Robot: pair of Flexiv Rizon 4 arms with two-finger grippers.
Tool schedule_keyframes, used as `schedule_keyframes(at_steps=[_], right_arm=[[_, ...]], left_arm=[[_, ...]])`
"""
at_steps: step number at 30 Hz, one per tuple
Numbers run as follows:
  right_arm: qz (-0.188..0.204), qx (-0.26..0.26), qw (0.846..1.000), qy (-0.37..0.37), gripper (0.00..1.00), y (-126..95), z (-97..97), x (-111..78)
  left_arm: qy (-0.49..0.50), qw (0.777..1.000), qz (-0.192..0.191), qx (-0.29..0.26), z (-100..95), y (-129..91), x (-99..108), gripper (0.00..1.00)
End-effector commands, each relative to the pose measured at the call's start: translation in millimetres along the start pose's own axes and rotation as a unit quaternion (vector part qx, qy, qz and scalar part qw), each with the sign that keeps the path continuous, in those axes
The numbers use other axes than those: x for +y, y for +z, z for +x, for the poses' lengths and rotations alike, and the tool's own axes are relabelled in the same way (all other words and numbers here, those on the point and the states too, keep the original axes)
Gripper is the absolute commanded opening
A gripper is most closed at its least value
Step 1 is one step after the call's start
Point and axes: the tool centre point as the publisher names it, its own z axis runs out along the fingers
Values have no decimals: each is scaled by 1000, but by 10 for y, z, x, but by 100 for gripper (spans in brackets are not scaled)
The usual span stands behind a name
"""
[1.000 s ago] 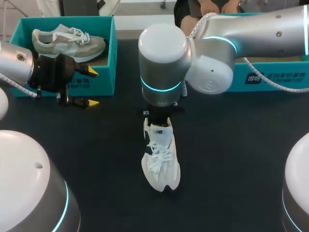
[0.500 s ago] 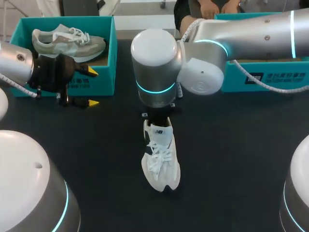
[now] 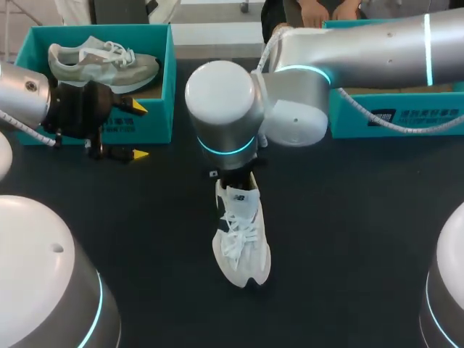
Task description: Take the shoe out of the shoebox, open the shoe tongue, remove and reinsert the insole, then place the shoe into the shoebox
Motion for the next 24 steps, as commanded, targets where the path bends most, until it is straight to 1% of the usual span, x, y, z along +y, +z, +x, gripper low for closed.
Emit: schedule_keyframes(at_steps=[1,3,5,6,8,10,11,12,14,17,19,22,24], right_arm=[[12,0,1000,2,0,128,56,-1],[21,-1,1000,7,0,24,15,-20],[41,6,999,21,0,-127,-31,-45],[51,-1,998,29,0,-208,-50,-59],[84,10,996,34,0,-350,-70,-102],[108,9,993,36,0,-455,-68,-159],[123,13,992,37,0,-486,-63,-186],[128,13,991,38,0,-517,-59,-216],[149,22,988,46,0,-560,-53,-272],[169,33,984,54,0,-608,-40,-350],[178,34,982,61,0,-660,2,-369],[198,31,978,62,0,-659,11,-467],[204,20,976,66,0,-688,25,-473]], left_arm=[[0,1000,-2,0,11,-4,-7,100],[0,1000,-2,0,11,-4,-7,100],[0,1000,-2,0,11,-4,-7,100],[0,1000,-2,0,11,-4,-7,100],[0,1000,-2,0,11,-4,-7,100],[0,1000,-2,0,11,-4,-7,100],[0,1000,-2,0,11,-4,-7,100],[0,1000,-2,0,11,-4,-7,100],[0,1000,-2,0,11,-4,-7,100],[0,1000,-2,0,11,-4,-7,100],[0,1000,-2,0,11,-4,-7,100],[0,1000,-2,0,11,-4,-7,100],[0,1000,-2,0,11,-4,-7,100]])
